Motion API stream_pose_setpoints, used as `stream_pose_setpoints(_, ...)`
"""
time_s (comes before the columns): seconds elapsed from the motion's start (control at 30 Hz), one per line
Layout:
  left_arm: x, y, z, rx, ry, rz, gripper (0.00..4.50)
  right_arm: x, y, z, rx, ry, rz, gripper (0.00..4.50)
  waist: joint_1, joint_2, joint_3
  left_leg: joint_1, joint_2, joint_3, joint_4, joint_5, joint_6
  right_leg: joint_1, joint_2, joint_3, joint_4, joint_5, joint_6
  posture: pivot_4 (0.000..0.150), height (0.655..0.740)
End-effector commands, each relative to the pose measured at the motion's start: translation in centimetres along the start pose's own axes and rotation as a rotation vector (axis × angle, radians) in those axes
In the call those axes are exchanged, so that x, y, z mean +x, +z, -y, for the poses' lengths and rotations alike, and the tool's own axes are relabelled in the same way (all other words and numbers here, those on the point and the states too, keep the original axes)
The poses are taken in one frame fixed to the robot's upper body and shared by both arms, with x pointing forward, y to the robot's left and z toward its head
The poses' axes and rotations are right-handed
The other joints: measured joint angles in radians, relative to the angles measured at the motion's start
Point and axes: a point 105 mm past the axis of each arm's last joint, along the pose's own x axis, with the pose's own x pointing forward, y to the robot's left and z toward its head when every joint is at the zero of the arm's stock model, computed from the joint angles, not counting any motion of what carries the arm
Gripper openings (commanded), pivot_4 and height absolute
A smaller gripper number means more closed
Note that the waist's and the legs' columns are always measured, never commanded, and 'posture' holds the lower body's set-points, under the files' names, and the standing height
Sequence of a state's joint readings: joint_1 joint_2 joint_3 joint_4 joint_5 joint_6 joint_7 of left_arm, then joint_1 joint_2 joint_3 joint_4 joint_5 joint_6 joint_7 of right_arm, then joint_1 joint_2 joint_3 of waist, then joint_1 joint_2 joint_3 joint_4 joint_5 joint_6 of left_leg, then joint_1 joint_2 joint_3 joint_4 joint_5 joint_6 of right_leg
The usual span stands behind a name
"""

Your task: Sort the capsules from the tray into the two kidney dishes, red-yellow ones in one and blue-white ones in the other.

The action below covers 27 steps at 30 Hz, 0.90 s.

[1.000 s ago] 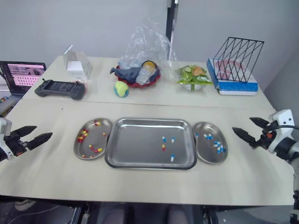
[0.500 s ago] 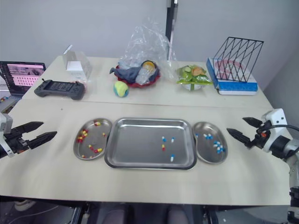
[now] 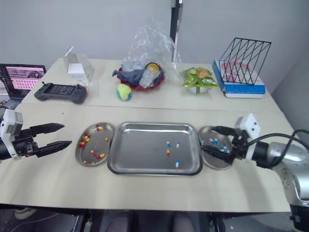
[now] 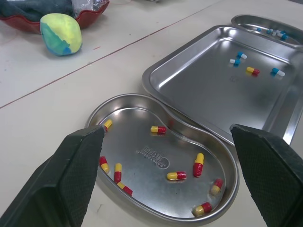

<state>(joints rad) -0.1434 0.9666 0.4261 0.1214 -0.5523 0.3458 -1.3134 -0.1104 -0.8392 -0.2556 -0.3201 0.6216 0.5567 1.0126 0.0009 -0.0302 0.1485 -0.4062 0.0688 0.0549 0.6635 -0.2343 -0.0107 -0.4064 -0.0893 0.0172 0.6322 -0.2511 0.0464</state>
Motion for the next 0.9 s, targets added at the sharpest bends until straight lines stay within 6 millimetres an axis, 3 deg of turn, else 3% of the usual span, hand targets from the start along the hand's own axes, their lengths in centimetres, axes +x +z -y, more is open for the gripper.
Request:
stream_pose_setpoints(0.03, -0.1, 0.8, 0.2, 0.052, 0.000, 0.023, 4.47, 0.0, 1.3, -0.2, -0.024, 0.002, 0.038, 4.50, 0.000, 0.000, 0.000, 0.000, 0.000, 0.000, 0.000, 0.000, 0.000, 0.000, 0.000, 0.000, 0.000, 0.000, 0.000, 0.150, 0.7334)
stream_pose_setpoints(0.27, -0.2, 1.0, 0.4, 0.057, -0.007, 0.024, 4.47, -1.1, 0.8, 0.6, -0.022, -0.037, 0.029, 4.50, 0.008, 0.000, 0.000, 0.000, 0.000, 0.000, 0.000, 0.000, 0.000, 0.000, 0.000, 0.000, 0.000, 0.000, 0.000, 0.150, 0.7334)
stream_pose_setpoints(0.6, 1.9, 2.4, 1.8, 0.061, -0.125, 0.041, 4.47, -2.8, 0.6, 1.2, -0.020, -0.088, 0.020, 4.50, 0.010, 0.000, 0.000, 0.000, 0.000, 0.000, 0.000, 0.000, 0.000, 0.000, 0.000, 0.000, 0.000, 0.000, 0.000, 0.150, 0.7334)
stream_pose_setpoints(0.73, 4.2, 3.6, 3.5, 0.083, -0.246, 0.051, 4.47, -3.8, 0.4, 1.1, -0.013, -0.118, 0.014, 4.50, 0.014, 0.000, 0.000, 0.000, 0.000, 0.000, 0.000, 0.000, 0.000, 0.000, 0.000, 0.000, 0.000, 0.000, 0.000, 0.150, 0.7334)
stream_pose_setpoints(0.9, 9.2, 7.5, 6.8, 0.115, -0.417, 0.144, 4.47, -5.5, 0.3, 0.8, -0.012, -0.175, 0.012, 4.50, 0.030, -0.001, 0.000, -0.001, -0.001, -0.001, 0.003, 0.000, 0.000, 0.002, 0.000, 0.000, 0.000, 0.000, 0.000, 0.150, 0.7334)
